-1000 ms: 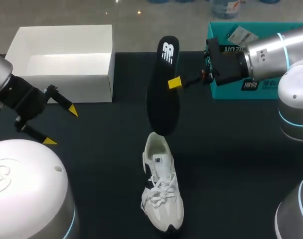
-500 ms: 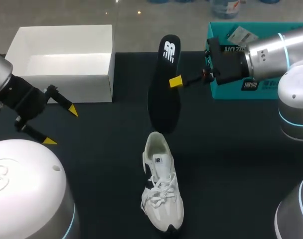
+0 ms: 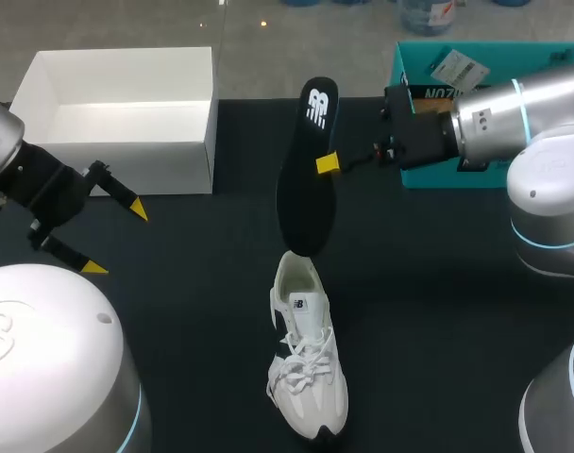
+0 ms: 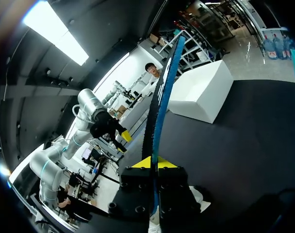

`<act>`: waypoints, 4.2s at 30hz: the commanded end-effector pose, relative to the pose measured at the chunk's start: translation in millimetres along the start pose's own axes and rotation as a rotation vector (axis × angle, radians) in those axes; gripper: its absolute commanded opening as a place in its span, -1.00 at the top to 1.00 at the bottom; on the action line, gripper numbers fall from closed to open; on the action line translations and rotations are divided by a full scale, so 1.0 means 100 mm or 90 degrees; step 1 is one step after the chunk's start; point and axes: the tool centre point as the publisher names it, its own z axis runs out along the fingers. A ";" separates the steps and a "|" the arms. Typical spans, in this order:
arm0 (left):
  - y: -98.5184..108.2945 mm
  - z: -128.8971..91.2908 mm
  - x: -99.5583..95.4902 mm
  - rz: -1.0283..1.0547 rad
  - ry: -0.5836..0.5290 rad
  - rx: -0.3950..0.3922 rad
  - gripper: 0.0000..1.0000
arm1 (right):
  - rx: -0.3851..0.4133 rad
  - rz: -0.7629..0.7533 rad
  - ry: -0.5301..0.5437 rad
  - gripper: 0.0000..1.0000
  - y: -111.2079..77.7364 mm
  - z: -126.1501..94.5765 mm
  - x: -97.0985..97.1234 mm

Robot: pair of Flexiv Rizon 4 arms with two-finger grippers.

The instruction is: Take the shoe out of the shoebox, open the shoe tongue, remove and reinsert the insole, then place the shoe into the shoebox

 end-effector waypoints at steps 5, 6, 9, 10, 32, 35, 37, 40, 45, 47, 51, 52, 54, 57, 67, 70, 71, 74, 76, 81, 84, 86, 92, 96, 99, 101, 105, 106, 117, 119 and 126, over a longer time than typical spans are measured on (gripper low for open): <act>-0.01 0.00 0.00 0.000 0.001 -0.002 -1.00 | 0.001 0.013 -0.025 1.00 -0.13 0.09 -0.10; -0.01 0.00 0.00 0.000 0.001 -0.002 -1.00 | 0.003 0.018 -0.029 1.00 -0.16 0.09 -0.12; -0.01 0.00 0.00 0.000 0.001 -0.002 -1.00 | 0.002 0.028 -0.027 1.00 -0.21 0.12 -0.15; -0.01 0.00 0.00 0.000 0.001 -0.002 -1.00 | 0.003 0.030 -0.026 1.00 -0.22 0.15 -0.14; -0.01 0.00 0.00 0.000 0.001 -0.002 -1.00 | 0.005 0.051 0.014 1.00 -0.40 0.55 -0.28; -0.01 0.00 0.00 0.000 0.001 -0.002 -1.00 | 0.004 0.056 0.015 1.00 -0.46 0.58 -0.28; -0.01 0.00 0.00 0.000 0.001 -0.002 -1.00 | 0.001 0.059 0.016 1.00 -0.50 0.60 -0.27; -0.01 0.00 0.00 0.000 0.001 -0.002 -1.00 | -0.003 0.066 0.018 1.00 -0.55 0.62 -0.27; -0.01 0.00 0.00 0.000 0.001 -0.002 -1.00 | -0.002 0.070 0.018 1.00 -0.59 0.64 -0.26; -0.01 0.00 0.00 0.000 0.001 -0.002 -1.00 | -0.002 0.073 0.017 1.00 -0.60 0.65 -0.26; -0.01 0.00 0.00 0.000 0.001 -0.002 -1.00 | -0.003 0.078 0.017 1.00 -0.63 0.66 -0.26; -0.01 0.00 0.00 0.000 0.001 -0.002 -1.00 | -0.003 0.079 0.017 1.00 -0.63 0.67 -0.26; -0.01 0.00 0.00 0.000 0.001 -0.002 -1.00 | -0.004 0.081 0.017 1.00 -0.63 0.67 -0.26; -0.01 0.00 0.00 0.000 0.001 -0.002 -1.00 | -0.004 0.078 0.014 1.00 -0.59 0.65 -0.26; -0.01 0.00 0.00 0.000 0.001 -0.002 -1.00 | -0.008 0.050 0.003 1.00 -0.36 0.56 -0.29; -0.01 0.00 0.00 0.000 0.001 -0.002 -1.00 | -0.012 0.045 -0.007 1.00 -0.31 0.49 -0.31; -0.01 0.00 0.00 0.000 0.001 -0.002 -1.00 | -0.015 0.045 -0.009 1.00 -0.30 0.46 -0.32; -0.01 0.00 0.00 0.000 0.001 -0.002 -1.00 | -0.025 0.044 -0.020 1.00 -0.29 0.38 -0.37; -0.01 0.00 0.00 0.000 0.001 -0.002 -1.00 | -0.026 0.044 -0.026 1.00 -0.28 0.33 -0.39; -0.01 0.00 0.00 0.000 0.001 -0.002 -1.00 | -0.014 0.031 -0.040 1.00 -0.27 0.27 -0.43; -0.01 0.00 0.00 0.000 0.001 -0.002 -1.00 | -0.012 0.025 -0.043 1.00 -0.29 0.26 -0.44; -0.01 0.00 0.00 0.000 0.001 -0.002 -1.00 | -0.010 0.021 -0.044 1.00 -0.30 0.25 -0.44; -0.01 0.00 0.00 0.000 0.001 -0.002 -1.00 | -0.013 0.013 -0.049 1.00 -0.37 0.17 -0.45; -0.01 0.00 0.00 0.000 0.001 -0.002 -1.00 | -0.015 0.008 -0.049 1.00 -0.38 0.12 -0.44; -0.01 0.00 0.00 0.000 0.001 -0.002 -1.00 | -0.017 0.001 -0.052 1.00 -0.41 0.09 -0.45; -0.01 0.00 0.00 0.000 0.001 -0.002 -1.00 | -0.014 -0.006 -0.054 1.00 -0.42 0.08 -0.45; -0.01 0.00 0.00 0.000 0.001 -0.002 -1.00 | -0.011 -0.017 -0.056 1.00 -0.44 0.07 -0.44; -0.01 0.00 0.00 0.000 0.001 -0.002 -1.00 | -0.007 -0.019 -0.060 1.00 -0.45 0.06 -0.44; -0.01 0.00 0.00 0.000 0.001 -0.002 -1.00 | -0.008 -0.013 -0.058 1.00 -0.68 0.15 -0.42; -0.01 0.00 0.00 0.000 0.001 -0.002 -1.00 | -0.010 -0.010 -0.058 1.00 -0.70 0.16 -0.41; -0.01 0.00 0.00 0.000 0.001 -0.002 -1.00 | -0.013 -0.006 -0.058 1.00 -0.74 0.17 -0.39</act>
